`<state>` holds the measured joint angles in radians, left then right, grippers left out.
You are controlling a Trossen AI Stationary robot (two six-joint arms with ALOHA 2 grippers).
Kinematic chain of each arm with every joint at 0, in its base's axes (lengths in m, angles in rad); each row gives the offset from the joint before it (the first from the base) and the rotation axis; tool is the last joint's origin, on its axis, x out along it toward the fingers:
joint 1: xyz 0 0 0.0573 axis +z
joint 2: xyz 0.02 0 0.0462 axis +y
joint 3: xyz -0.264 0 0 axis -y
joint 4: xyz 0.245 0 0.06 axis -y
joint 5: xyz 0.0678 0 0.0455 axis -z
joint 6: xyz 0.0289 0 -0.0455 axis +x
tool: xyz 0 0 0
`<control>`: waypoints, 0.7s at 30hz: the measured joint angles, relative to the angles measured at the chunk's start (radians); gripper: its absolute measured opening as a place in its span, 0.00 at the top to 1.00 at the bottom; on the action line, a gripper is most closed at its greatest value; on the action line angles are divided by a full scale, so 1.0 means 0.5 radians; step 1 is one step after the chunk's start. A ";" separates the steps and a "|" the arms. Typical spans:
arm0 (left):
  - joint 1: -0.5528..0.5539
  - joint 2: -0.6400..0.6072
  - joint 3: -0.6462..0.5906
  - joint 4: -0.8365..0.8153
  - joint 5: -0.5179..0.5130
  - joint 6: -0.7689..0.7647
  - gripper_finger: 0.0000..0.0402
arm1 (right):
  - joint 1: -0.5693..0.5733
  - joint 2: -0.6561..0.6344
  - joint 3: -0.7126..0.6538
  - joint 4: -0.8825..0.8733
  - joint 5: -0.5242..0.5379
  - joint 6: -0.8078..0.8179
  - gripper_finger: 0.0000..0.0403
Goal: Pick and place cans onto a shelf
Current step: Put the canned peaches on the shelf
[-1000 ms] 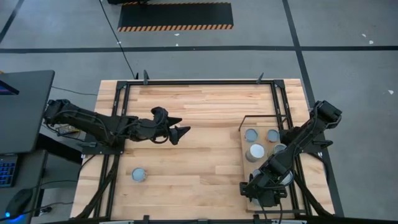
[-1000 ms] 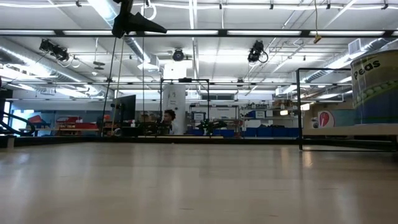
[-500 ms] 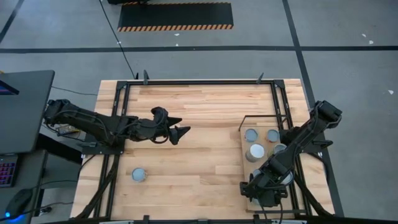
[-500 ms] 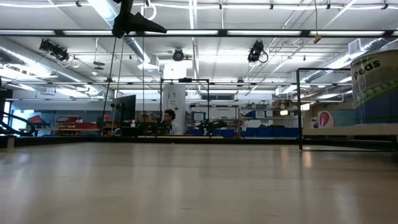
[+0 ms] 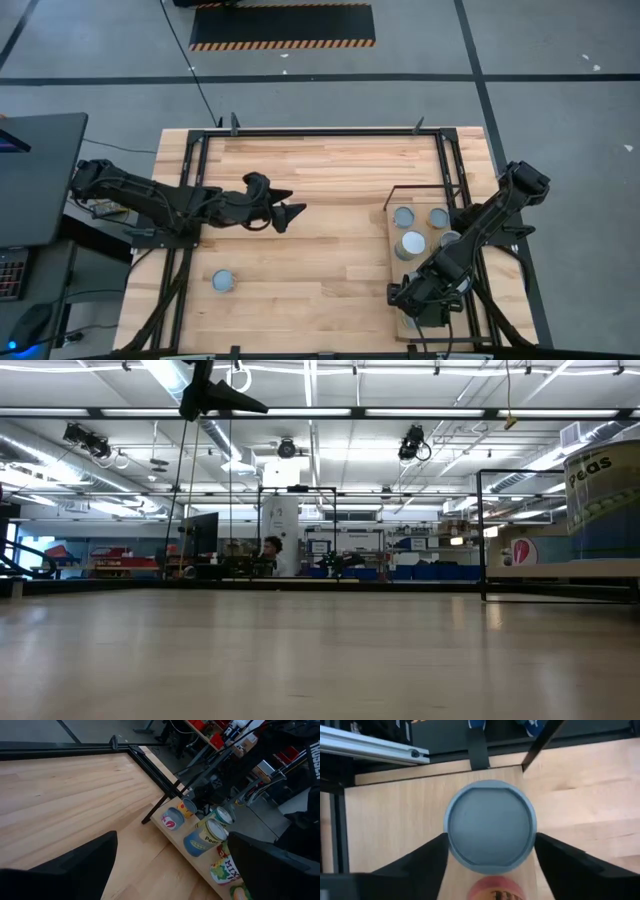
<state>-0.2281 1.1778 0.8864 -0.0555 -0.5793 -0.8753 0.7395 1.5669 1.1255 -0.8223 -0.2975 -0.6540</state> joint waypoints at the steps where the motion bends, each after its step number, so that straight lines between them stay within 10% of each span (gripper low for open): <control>1: -0.004 0.000 0.000 0.000 0.000 0.000 0.04 | 0.000 -0.003 0.004 -0.010 0.017 0.000 0.30; 21: -0.023 0.000 0.000 -0.001 0.000 0.006 0.04 | 0.091 -0.003 -0.007 -0.279 -0.176 0.330 0.85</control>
<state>-0.2398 1.1778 0.8864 -0.0559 -0.5793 -0.8721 0.7849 1.5654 1.1220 -0.9617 -0.3855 -0.4889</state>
